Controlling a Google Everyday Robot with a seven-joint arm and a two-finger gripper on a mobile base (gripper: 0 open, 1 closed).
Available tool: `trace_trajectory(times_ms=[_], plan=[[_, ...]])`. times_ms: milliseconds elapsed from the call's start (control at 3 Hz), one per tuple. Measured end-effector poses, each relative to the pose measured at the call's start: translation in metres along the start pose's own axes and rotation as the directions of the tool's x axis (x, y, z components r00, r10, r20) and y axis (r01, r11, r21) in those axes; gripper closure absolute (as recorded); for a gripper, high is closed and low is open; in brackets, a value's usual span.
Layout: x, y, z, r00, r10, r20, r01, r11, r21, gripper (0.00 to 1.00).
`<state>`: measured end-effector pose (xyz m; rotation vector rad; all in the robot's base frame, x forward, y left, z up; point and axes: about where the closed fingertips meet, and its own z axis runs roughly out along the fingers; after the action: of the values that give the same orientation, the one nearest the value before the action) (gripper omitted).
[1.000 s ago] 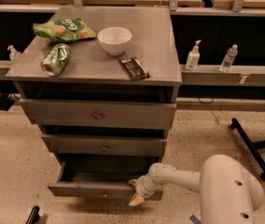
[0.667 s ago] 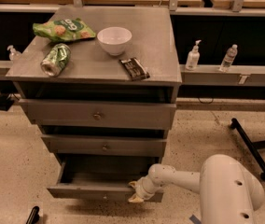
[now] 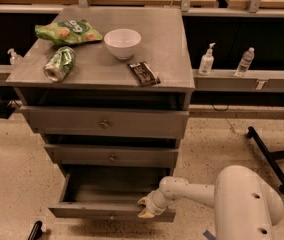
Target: Open bottom drawer
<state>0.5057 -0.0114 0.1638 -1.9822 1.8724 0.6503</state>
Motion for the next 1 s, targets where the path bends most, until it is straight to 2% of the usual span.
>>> trace_trajectory(times_ms=[333,667,1000], plan=[[-0.010,0.015,-0.003,0.997,-0.018,0.069,0.021,0.9989,-0.043,0.49],[-0.011,0.015,-0.004,0.997,-0.019,0.073,0.022,0.9988,-0.044,0.17],[-0.032,0.019,-0.022,0.983,-0.053,0.175,0.063,0.9966,-0.052,0.00]])
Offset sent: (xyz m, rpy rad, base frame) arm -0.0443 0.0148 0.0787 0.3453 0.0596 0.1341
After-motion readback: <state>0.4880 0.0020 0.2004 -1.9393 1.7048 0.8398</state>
